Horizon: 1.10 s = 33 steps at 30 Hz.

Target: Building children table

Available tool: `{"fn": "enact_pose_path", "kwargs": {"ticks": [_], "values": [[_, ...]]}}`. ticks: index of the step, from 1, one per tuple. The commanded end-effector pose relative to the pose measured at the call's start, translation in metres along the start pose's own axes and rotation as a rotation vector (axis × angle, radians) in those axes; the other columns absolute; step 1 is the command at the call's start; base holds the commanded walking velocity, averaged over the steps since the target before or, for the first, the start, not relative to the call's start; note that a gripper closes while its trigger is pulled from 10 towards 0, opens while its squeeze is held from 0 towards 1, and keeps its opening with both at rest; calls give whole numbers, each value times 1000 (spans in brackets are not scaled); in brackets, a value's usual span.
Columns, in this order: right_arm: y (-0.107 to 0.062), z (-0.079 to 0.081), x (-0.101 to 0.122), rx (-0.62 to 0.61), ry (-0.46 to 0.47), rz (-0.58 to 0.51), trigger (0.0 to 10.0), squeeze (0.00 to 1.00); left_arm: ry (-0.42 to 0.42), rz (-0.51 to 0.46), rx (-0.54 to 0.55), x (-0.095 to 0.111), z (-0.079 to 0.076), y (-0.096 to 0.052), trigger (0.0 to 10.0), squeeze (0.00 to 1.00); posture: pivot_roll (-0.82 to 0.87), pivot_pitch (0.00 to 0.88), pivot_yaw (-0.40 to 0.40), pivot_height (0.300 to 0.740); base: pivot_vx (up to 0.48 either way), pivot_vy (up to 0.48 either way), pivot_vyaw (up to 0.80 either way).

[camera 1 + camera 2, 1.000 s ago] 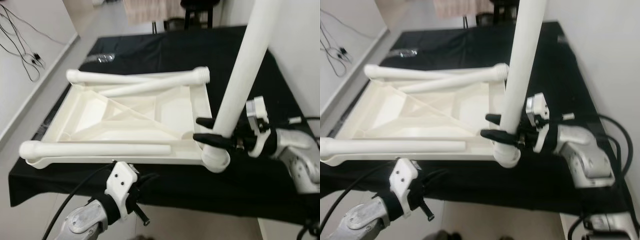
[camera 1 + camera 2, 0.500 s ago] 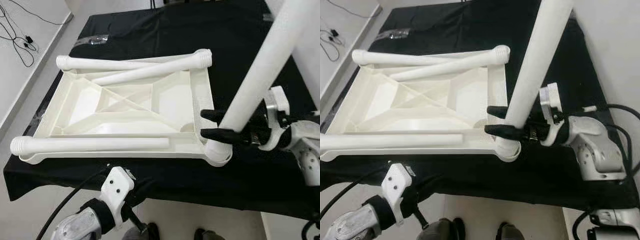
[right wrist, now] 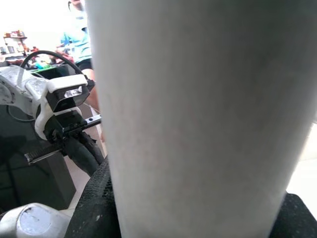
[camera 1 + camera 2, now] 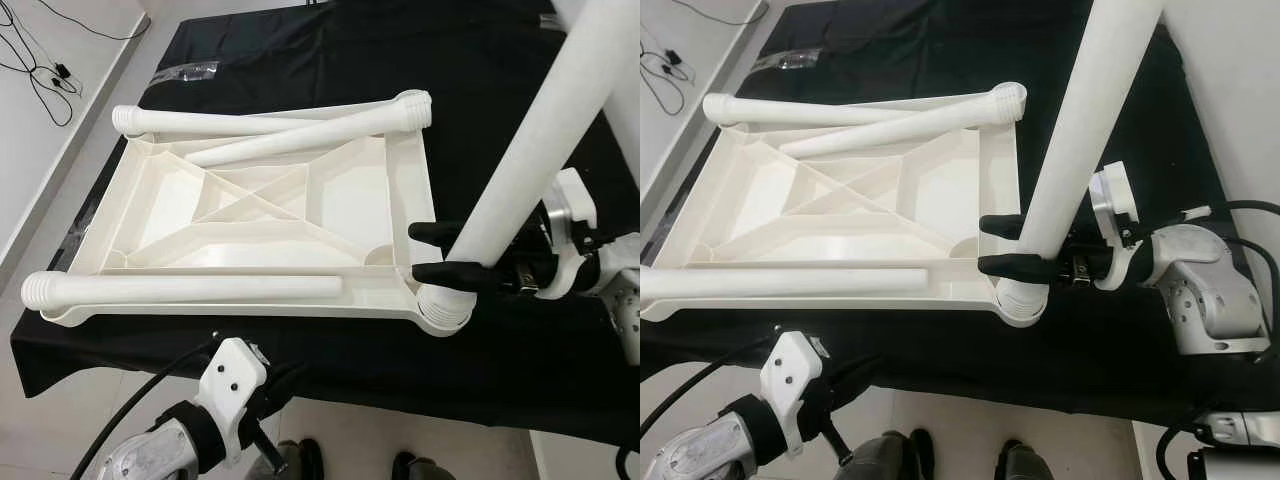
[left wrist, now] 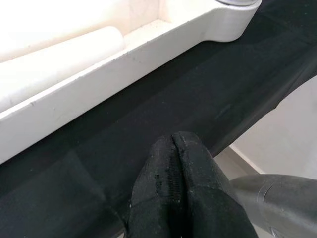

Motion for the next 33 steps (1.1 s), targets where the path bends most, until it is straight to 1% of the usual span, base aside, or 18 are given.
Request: {"fn": "enact_pose_path", "kwargs": {"ticks": [1, 4, 8, 14, 18, 22, 24, 26, 28, 33], "values": [[2, 8, -27, 46, 117, 70, 10000, 0, 13, 33, 2, -4, 0, -5, 10000, 0, 142, 295, 128, 740, 0, 0, 0], [2, 9, -27, 54, 120, 72, 10000, 0, 13, 34, 2, -4, 0, -5, 10000, 0, 141, 294, 127, 740, 0, 0, 0], [3, 14, -27, 90, 135, 76, 10000, 0, 15, 34, 0, -4, 0, -4, 10000, 0, 143, 300, 128, 740, 0, 0, 0], [1, 13, -28, 99, 145, 81, 10000, 0, 19, 35, 0, -4, 1, -3, 10000, 0, 143, 299, 124, 740, 0, 0, 0], [1, 11, -29, 105, 135, 108, 10000, 0, 21, 36, 0, -4, 2, -2, 10000, 0, 141, 299, 122, 740, 0, 0, 0], [3, 10, -33, 96, 99, 149, 10000, 0, 23, 36, -1, -5, 2, -1, 10000, 0, 138, 298, 119, 740, 0, 0, 0], [8, 8, -38, 59, 23, 182, 10000, 0, 22, 35, 1, -5, 2, 0, 10000, 0, 134, 298, 114, 740, 0, 0, 0], [8, 8, -38, 59, 23, 182, 10000, 0, 22, 35, 1, -5, 2, 0, 10000, 0, 134, 298, 114, 740, 0, 0, 0], [14, 10, -42, 17, -39, 184, 10000, 0, 23, 33, 2, -4, 2, 1, 10000, 0, 128, 298, 116, 740, 0, 0, 0], [18, 13, -46, -11, -75, 185, 10000, 0, 23, 31, 0, -4, 1, 1, 10000, 0, 122, 298, 116, 740, 0, 0, 0]]}}
Point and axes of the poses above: a point about 5 cm out from each wrist's last joint towards the gripper, its own y axis pointing out of the wrist towards the gripper, its own x axis along the axis of the wrist's last joint, z = x × y, the point moved 5 cm from there along y, pointing out of the wrist towards the gripper, and after that the axes turned 5 degrees about y, right-handed, at the moved point
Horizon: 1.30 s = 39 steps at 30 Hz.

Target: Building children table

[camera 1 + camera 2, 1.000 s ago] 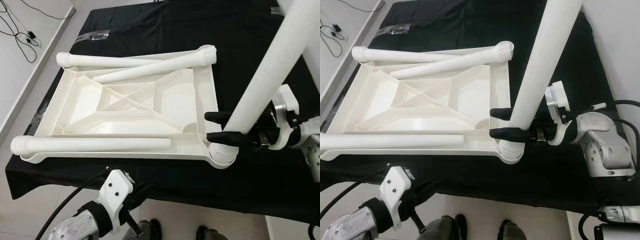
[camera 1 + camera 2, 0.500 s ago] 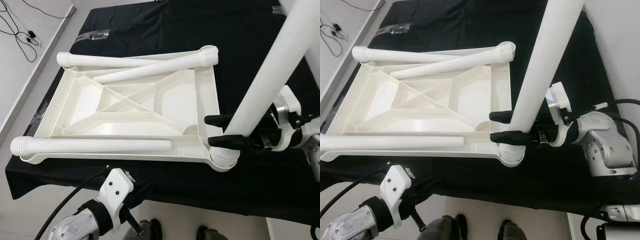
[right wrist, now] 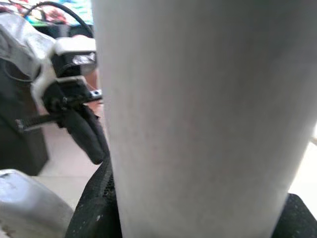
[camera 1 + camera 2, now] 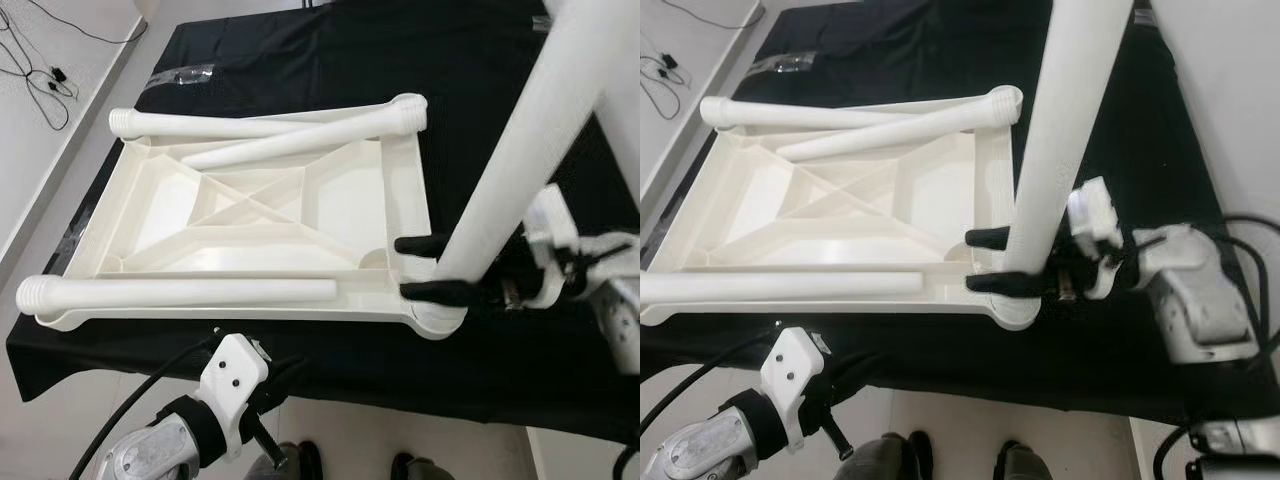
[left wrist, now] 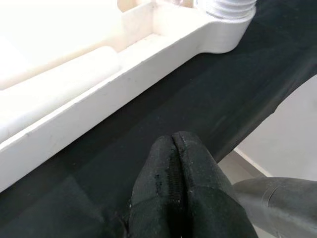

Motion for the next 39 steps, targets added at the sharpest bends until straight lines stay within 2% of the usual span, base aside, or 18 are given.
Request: {"fn": "enact_pose_path", "kwargs": {"ticks": [1, 8, 16, 22, 24, 28, 30, 39], "values": [[5, 7, -35, -10, 92, 99, 10000, 0, -7, 44, -6, -9, -2, -2, 10000, 0, 121, 297, 115, 740, 0, 0, 0], [9, -2, -34, -55, 36, 115, 10000, 0, -7, 43, -6, -10, -2, -1, 10000, 0, 122, 295, 113, 740, 0, 0, 0], [9, -8, -35, -65, 22, 132, 10000, 0, -7, 43, -4, -10, -2, 0, 10000, 0, 122, 297, 106, 740, 0, 0, 0], [9, -26, -31, -169, 79, 101, 10000, 0, -9, 42, 1, -10, -3, 0, 10000, 0, 119, 297, 101, 740, 0, 0, 0], [11, -41, -31, -265, 104, 84, 10000, 0, -8, 41, 1, -10, -3, 0, 10000, 0, 119, 297, 102, 740, 0, 0, 0], [11, -41, -31, -265, 104, 84, 10000, 0, -8, 41, 1, -10, -3, 0, 10000, 0, 119, 297, 102, 740, 0, 0, 0], [12, -49, -35, -327, 110, 89, 10000, 0, -8, 41, 1, -10, -3, 1, 10000, 0, 120, 299, 100, 740, 0, 0, 0], [13, -59, -43, -416, 138, 98, 10000, 0, -7, 40, 4, -10, -3, 1, 10000, 0, 120, 298, 100, 740, 0, 0, 0]]}}
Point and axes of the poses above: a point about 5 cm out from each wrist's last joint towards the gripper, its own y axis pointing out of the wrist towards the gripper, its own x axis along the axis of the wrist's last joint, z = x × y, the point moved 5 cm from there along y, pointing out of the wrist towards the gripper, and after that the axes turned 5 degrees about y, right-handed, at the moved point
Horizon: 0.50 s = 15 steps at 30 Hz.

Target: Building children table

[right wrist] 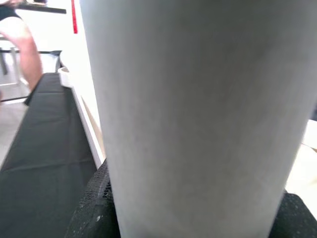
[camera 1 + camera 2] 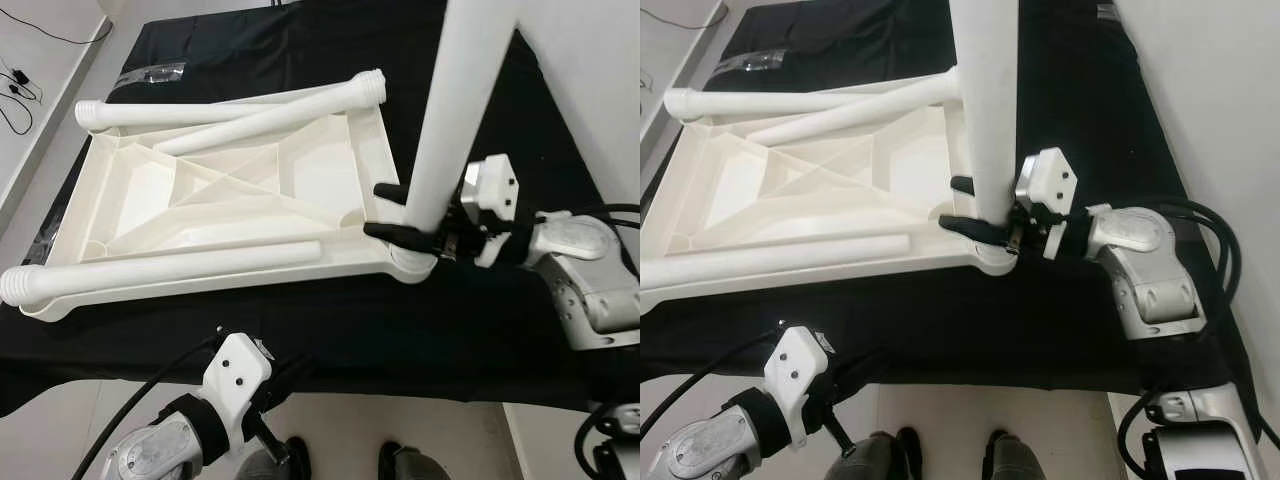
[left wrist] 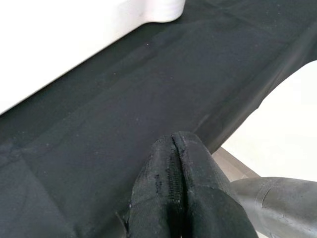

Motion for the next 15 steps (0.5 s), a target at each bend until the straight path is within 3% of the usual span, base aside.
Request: {"fn": "enact_pose_path", "kwargs": {"ticks": [1, 8, 12, 15], "values": [[-6, 1, -49, -72, 190, 133, 10000, 0, -9, 34, 0, -8, -2, -1, 10000, 0, 120, 298, 100, 740, 0, 0, 0], [-6, 10, -48, -32, 272, 137, 10000, 0, -11, 33, -2, -8, -2, -1, 10000, 0, 118, 299, 99, 740, 0, 0, 0], [-10, 26, -52, 52, 330, 176, 10000, 0, -11, 33, -1, -9, -3, -1, 10000, 0, 118, 300, 99, 740, 0, 0, 0], [-10, 26, -54, 48, 355, 187, 10000, 0, -12, 34, -1, -9, -3, 0, 10000, 0, 117, 300, 99, 740, 0, 0, 0]]}}
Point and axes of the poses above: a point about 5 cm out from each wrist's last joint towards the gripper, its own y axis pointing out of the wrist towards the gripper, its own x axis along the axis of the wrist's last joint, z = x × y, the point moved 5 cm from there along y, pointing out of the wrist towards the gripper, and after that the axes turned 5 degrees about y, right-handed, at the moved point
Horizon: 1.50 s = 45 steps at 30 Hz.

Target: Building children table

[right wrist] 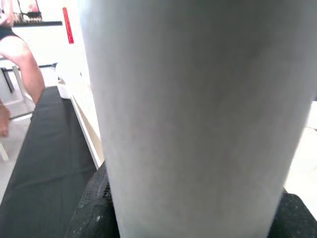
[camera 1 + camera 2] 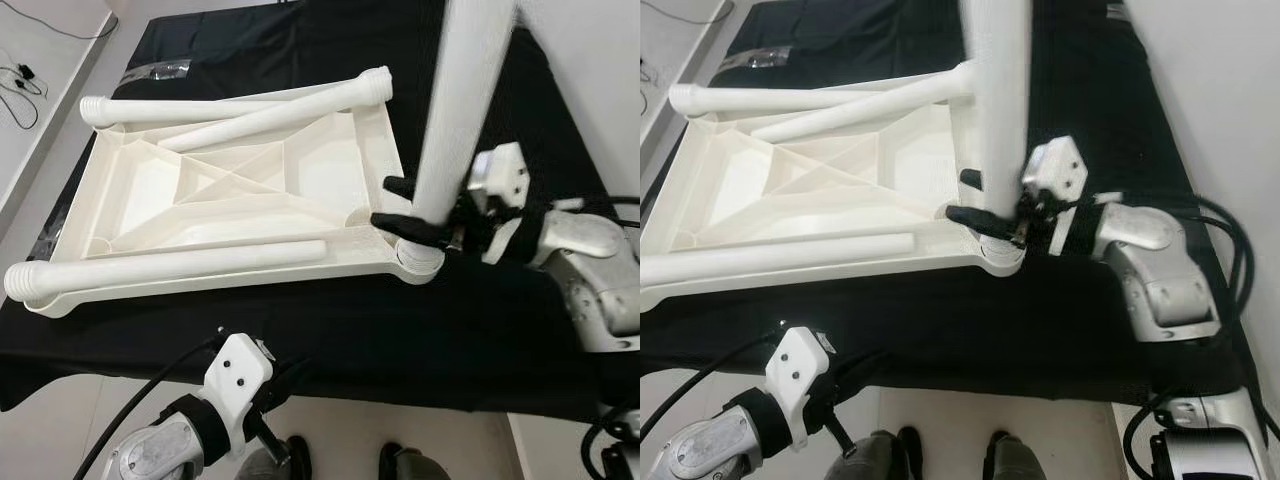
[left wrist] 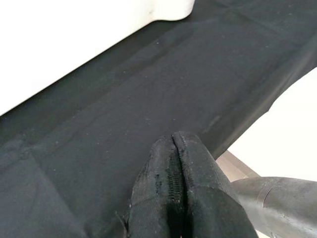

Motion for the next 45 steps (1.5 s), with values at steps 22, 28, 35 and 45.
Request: {"fn": "enact_pose_path", "kwargs": {"ticks": [22, 28, 35, 45], "values": [[2, 13, -67, -24, 243, 216, 10000, 0, -10, 36, -12, -10, -4, -2, 10000, 0, 118, 294, 100, 740, 0, 0, 0], [2, 2, -83, -180, 316, 238, 10000, 0, -11, 34, -10, -9, -4, -1, 10000, 0, 118, 298, 95, 740, 0, 0, 0], [4, 12, -88, -281, 310, 202, 10000, 0, -10, 34, -7, -9, -4, -2, 10000, 0, 115, 302, 81, 740, 0, 0, 0], [-6, 40, -99, -873, 54, 302, 10000, 0, 0, 40, -8, -11, -1, -2, 10000, 0, 109, 293, 91, 740, 0, 0, 0]]}}
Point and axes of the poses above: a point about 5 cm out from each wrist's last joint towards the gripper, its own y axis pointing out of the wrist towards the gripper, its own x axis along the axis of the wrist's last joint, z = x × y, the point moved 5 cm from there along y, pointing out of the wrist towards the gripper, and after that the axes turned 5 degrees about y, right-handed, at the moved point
